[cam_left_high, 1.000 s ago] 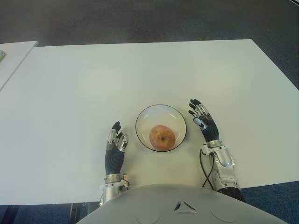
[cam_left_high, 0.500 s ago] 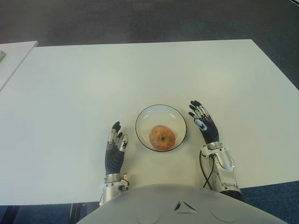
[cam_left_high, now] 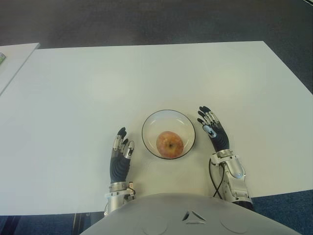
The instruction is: Put the apples into the plate.
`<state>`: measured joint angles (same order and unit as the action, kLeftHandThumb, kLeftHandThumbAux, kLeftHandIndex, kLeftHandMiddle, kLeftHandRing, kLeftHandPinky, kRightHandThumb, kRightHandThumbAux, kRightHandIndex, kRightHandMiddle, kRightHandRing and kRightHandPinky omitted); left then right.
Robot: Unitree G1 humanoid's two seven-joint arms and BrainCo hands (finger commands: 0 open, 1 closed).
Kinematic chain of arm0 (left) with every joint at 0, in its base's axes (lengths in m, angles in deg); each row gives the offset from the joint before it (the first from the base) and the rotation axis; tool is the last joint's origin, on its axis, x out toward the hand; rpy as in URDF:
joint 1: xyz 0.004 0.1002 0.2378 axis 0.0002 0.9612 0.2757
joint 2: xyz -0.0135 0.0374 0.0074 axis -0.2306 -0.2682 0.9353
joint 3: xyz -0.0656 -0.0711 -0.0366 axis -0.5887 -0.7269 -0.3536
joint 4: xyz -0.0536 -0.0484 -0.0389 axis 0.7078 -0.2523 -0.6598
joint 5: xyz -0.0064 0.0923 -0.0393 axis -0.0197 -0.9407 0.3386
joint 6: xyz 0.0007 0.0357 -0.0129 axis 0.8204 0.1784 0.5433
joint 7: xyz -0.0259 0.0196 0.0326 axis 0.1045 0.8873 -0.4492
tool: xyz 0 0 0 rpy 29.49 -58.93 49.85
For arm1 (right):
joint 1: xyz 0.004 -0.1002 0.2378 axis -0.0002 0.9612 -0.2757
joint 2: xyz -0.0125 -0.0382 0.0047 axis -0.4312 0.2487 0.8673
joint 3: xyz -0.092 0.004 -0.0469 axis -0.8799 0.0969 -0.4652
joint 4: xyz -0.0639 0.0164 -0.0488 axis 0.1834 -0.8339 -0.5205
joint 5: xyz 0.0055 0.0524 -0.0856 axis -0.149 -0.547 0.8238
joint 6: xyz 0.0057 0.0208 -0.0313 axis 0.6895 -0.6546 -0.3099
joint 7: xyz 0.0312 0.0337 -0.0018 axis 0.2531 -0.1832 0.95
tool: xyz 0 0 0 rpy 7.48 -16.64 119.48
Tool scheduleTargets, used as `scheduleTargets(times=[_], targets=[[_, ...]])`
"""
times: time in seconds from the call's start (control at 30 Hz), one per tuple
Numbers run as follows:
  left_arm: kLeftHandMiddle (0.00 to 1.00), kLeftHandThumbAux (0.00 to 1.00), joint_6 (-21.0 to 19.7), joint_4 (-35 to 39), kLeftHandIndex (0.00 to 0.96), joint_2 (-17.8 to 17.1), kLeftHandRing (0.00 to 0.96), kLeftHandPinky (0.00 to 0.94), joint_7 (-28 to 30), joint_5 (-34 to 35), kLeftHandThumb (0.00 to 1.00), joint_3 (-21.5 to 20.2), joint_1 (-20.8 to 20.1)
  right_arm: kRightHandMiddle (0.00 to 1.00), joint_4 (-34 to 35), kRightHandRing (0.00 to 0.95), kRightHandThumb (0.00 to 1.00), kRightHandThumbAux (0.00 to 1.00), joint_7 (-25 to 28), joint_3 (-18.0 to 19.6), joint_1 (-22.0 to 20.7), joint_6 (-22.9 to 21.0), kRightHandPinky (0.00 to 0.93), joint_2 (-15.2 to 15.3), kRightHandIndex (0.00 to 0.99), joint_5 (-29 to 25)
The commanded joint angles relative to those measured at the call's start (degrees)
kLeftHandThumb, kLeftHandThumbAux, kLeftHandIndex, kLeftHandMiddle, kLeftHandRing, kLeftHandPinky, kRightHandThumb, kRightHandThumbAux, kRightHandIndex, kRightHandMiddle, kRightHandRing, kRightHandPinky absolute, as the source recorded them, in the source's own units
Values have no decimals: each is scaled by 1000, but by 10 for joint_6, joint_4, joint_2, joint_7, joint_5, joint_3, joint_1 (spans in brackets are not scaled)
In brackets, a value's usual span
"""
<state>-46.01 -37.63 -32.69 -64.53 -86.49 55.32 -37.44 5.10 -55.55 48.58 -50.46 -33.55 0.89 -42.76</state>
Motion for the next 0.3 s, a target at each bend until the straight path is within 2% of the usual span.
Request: scheduleTargets(times=[0.03,0.17,0.3], targets=[[0,425,-5,-14,0,-1,0,0,6,3,40,-4,2,0,-22,0,109,499,-14,-7,51,-35,0,-8,0,11],[0,432,-3,-14,0,-3,0,0,10,8,41,-5,4,0,33,0,122,505,-29,-19,84,-55,0,-12,0,21],[0,431,-4,-8,0,-5,0,0,9,6,43,-5,7,0,55,0,128,497,-37,-28,99,-68,0,-7,0,34]])
